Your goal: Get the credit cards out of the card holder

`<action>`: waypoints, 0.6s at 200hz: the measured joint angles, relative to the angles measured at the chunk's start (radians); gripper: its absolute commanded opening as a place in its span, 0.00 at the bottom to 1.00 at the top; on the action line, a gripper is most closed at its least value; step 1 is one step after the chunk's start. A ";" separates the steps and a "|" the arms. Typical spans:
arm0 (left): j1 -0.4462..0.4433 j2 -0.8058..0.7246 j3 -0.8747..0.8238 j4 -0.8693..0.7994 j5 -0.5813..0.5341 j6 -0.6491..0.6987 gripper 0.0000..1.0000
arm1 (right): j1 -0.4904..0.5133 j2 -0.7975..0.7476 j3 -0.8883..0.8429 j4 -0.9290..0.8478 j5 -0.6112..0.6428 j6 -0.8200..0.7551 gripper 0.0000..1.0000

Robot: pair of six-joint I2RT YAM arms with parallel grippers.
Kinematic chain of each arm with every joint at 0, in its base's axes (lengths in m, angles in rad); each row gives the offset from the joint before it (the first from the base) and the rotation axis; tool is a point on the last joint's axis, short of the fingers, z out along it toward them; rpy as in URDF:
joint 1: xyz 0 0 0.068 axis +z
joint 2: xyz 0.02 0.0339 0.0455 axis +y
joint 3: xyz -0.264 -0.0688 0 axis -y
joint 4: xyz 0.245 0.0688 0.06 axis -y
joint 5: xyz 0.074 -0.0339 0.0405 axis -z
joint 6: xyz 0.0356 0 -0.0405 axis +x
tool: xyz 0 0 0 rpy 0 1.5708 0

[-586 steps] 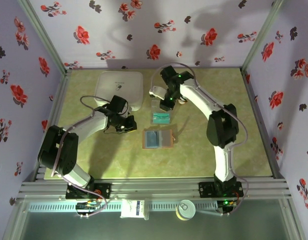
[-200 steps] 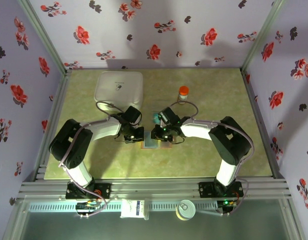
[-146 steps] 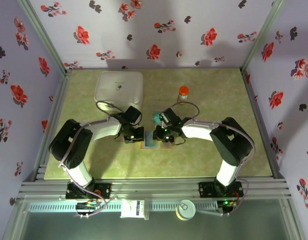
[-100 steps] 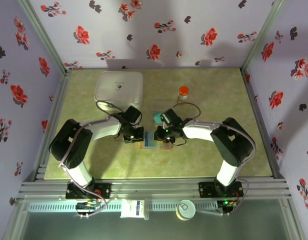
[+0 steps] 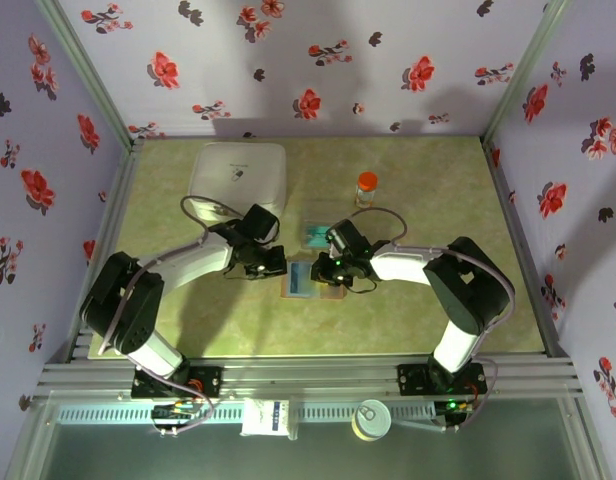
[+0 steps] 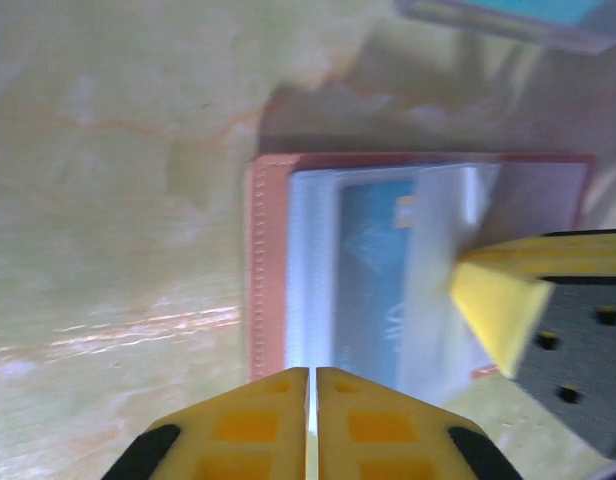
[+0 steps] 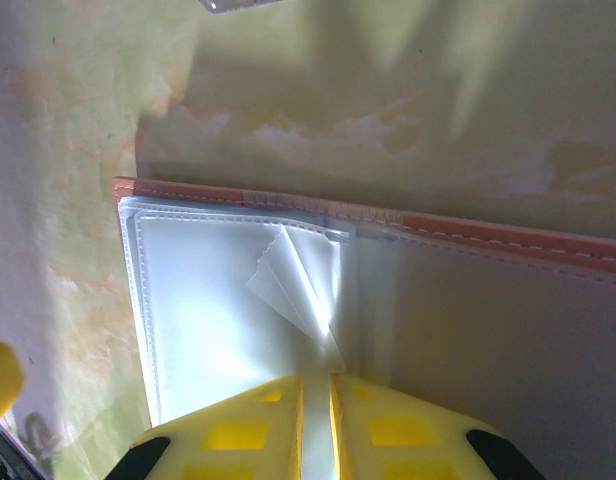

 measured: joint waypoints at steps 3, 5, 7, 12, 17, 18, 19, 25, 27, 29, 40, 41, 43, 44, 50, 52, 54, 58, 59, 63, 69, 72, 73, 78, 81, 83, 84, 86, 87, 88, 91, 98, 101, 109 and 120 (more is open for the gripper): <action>0.000 -0.001 0.000 0.006 0.006 -0.007 0.18 | 0.000 0.000 0.000 0.002 0.000 0.000 0.17; 0.000 -0.001 0.000 0.010 0.011 -0.011 0.19 | 0.000 0.000 -0.001 0.002 0.000 0.000 0.17; 0.000 -0.001 0.000 0.016 0.017 -0.011 0.20 | 0.000 0.000 -0.001 0.003 0.000 0.000 0.17; 0.000 -0.001 0.000 0.025 0.026 -0.021 0.21 | 0.000 0.000 -0.001 0.003 0.000 0.000 0.17; 0.000 -0.001 0.000 0.038 0.039 -0.029 0.23 | 0.000 0.000 -0.001 0.003 -0.001 0.000 0.17; 0.000 -0.001 0.000 0.039 0.040 -0.031 0.23 | 0.000 0.000 -0.001 0.003 -0.001 0.000 0.17; 0.000 -0.001 0.000 0.043 0.043 -0.033 0.23 | 0.000 0.000 -0.001 0.003 -0.001 0.000 0.17; 0.000 0.000 0.000 0.055 0.055 -0.041 0.24 | 0.000 0.000 -0.001 0.003 -0.001 0.000 0.17; 0.000 0.002 0.000 0.061 0.059 -0.042 0.25 | 0.000 0.000 -0.001 0.003 -0.001 0.000 0.17; 0.000 0.003 0.000 0.068 0.063 -0.044 0.25 | 0.000 0.000 -0.001 0.003 -0.002 0.000 0.17; 0.000 0.013 0.000 0.093 0.084 -0.056 0.27 | 0.000 0.000 -0.001 0.004 -0.003 0.000 0.17; 0.000 0.016 0.000 0.098 0.087 -0.057 0.27 | -0.001 0.000 -0.001 0.004 -0.003 0.000 0.17; 0.000 0.018 0.000 0.099 0.090 -0.058 0.28 | -0.001 0.000 -0.001 0.004 -0.004 0.000 0.17; 0.000 0.021 0.000 0.103 0.092 -0.061 0.28 | -0.001 0.000 -0.001 0.004 -0.004 0.000 0.17; 0.000 0.033 0.001 0.114 0.101 -0.066 0.29 | -0.001 0.000 -0.001 0.003 -0.004 0.000 0.17; 0.000 0.037 0.001 0.118 0.105 -0.068 0.29 | -0.001 0.000 -0.001 0.004 -0.004 0.000 0.17; 0.000 0.043 0.001 0.123 0.108 -0.068 0.29 | -0.002 0.000 -0.001 0.004 -0.004 0.000 0.17; 0.000 0.051 0.001 0.129 0.112 -0.071 0.30 | -0.002 0.000 -0.001 0.003 -0.005 0.000 0.17; -0.001 0.055 0.001 0.132 0.114 -0.071 0.30 | -0.002 0.000 -0.001 0.003 -0.005 0.000 0.17; -0.001 0.065 0.001 0.137 0.118 -0.073 0.30 | -0.002 0.000 -0.001 0.003 -0.005 0.000 0.17; -0.002 0.079 0.002 0.143 0.124 -0.075 0.30 | -0.003 0.000 -0.001 0.003 -0.005 0.000 0.17; -0.002 0.087 0.002 0.146 0.127 -0.077 0.30 | -0.003 0.000 -0.001 0.003 -0.006 0.000 0.17; -0.002 0.089 0.002 0.146 0.128 -0.077 0.30 | -0.003 0.000 -0.001 0.003 -0.006 0.000 0.17; -0.002 0.100 0.002 0.149 0.132 -0.079 0.30 | -0.003 0.000 -0.001 0.003 -0.006 0.000 0.17; -0.002 0.105 0.002 0.151 0.134 -0.080 0.30 | -0.003 0.000 -0.001 0.003 -0.006 0.000 0.17; -0.002 0.109 0.002 0.151 0.135 -0.080 0.30 | -0.003 0.000 -0.001 0.003 -0.007 0.000 0.17; -0.002 0.111 0.002 0.151 0.135 -0.080 0.30 | -0.003 0.000 -0.001 0.003 -0.007 0.000 0.17; -0.002 0.114 0.002 0.152 0.137 -0.082 0.30 | -0.003 0.000 -0.001 0.003 -0.006 0.000 0.17; -0.002 0.116 0.002 0.153 0.137 -0.083 0.30 | -0.003 0.000 -0.001 0.003 -0.007 0.000 0.17; -0.002 0.118 0.002 0.153 0.138 -0.083 0.30 | -0.003 0.000 -0.001 0.003 -0.007 0.000 0.17; -0.002 0.122 0.002 0.154 0.139 -0.084 0.30 | -0.003 0.000 -0.001 0.003 -0.007 0.000 0.17; -0.002 0.131 0.002 0.156 0.142 -0.087 0.30 | -0.003 0.000 -0.001 0.003 -0.007 0.000 0.17; -0.002 0.135 0.002 0.159 0.144 -0.088 0.30 | -0.003 0.000 -0.001 0.003 -0.007 0.000 0.17; -0.002 0.142 0.002 0.163 0.149 -0.091 0.29 | -0.003 0.000 -0.001 0.003 -0.007 0.000 0.17; -0.003 0.149 0.002 0.173 0.154 -0.094 0.27 | -0.003 0.000 -0.001 0.003 -0.007 0.000 0.17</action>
